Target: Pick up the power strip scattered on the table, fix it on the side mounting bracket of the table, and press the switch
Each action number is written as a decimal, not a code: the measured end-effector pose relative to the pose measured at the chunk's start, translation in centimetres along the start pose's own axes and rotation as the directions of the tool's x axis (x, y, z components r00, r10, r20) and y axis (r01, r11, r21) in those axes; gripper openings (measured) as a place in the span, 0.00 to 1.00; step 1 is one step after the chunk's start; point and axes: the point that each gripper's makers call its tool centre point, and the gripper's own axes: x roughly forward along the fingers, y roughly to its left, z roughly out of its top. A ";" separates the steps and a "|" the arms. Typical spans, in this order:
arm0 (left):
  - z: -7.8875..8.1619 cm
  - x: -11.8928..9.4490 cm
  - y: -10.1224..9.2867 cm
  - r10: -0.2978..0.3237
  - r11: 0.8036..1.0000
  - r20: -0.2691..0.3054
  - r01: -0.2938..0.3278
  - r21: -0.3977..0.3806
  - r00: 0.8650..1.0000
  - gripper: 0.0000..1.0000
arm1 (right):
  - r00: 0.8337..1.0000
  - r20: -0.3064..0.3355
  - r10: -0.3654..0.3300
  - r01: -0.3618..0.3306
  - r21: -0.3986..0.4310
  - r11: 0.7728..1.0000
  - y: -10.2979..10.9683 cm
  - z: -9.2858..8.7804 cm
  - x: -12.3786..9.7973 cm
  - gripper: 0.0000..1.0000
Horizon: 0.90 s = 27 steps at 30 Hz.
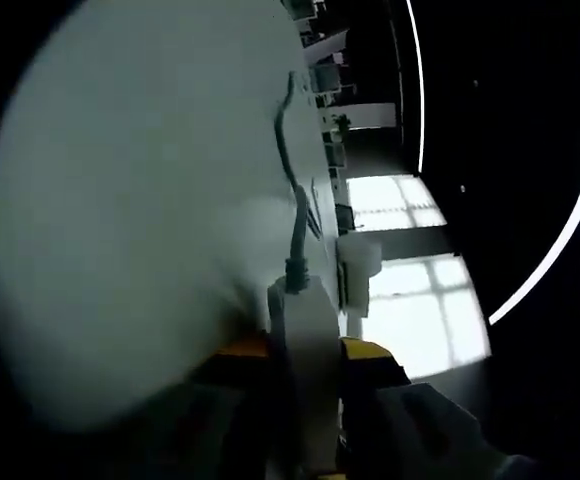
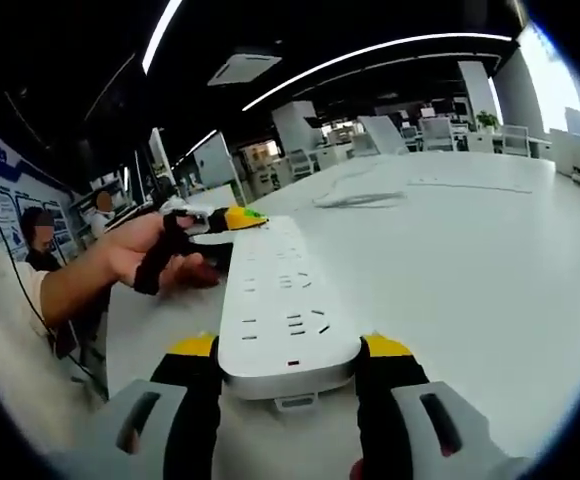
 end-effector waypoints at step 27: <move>0.8 -0.4 -0.5 -0.068 0.998 0.004 0.068 -0.014 0.998 0.25 | 0.994 0.105 -0.002 0.003 -0.015 1.000 0.1 1.9 -0.7 0.58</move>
